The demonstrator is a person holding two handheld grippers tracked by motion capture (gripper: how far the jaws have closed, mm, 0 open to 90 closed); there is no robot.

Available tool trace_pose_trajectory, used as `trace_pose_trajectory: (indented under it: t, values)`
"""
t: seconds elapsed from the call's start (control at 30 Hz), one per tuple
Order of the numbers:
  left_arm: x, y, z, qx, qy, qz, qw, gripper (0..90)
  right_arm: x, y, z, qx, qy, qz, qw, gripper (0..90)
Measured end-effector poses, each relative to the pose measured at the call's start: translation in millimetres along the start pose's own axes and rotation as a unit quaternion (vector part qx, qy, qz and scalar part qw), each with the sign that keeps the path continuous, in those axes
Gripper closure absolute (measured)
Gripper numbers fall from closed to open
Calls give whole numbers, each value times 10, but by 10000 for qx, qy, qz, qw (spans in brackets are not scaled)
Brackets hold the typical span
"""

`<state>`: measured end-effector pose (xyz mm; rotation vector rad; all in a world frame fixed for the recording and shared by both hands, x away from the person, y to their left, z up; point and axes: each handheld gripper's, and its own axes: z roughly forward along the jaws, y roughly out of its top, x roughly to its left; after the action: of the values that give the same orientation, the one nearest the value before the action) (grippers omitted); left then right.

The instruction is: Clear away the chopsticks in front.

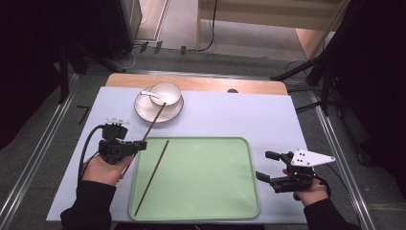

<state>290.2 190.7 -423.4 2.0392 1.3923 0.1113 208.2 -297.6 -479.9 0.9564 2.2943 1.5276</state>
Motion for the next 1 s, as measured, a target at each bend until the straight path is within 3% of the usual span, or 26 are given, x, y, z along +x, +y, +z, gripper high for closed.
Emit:
trace_pose_trajectory:
  t: [0.23, 0.5, 0.7, 0.77, 0.9, 1.0]
  values:
    - [-7, -256, 159, -1, -75, -267, 9996, 855, 8, 5, -9, -3, -16, -8, 10000, 174]
    - [-124, -531, 346, 228, -64, -291, 9993, 855, 10, 5, -15, -23, -16, -39, 10000, 174]
    - [-195, -679, 430, 311, -82, -419, 9986, 854, 11, 5, -17, -16, -24, -39, 10000, 174]
    - [-214, -733, 485, 330, -53, -527, 9981, 853, 14, 5, -15, -10, -21, -43, 10000, 174]
    - [-247, -781, 578, 447, 104, -448, 9979, 853, 21, 5, -12, -8, -11, -58, 10000, 174]
    - [-255, -782, 589, 353, 189, -430, 9983, 852, 20, 5, -14, -10, -16, -53, 10000, 174]
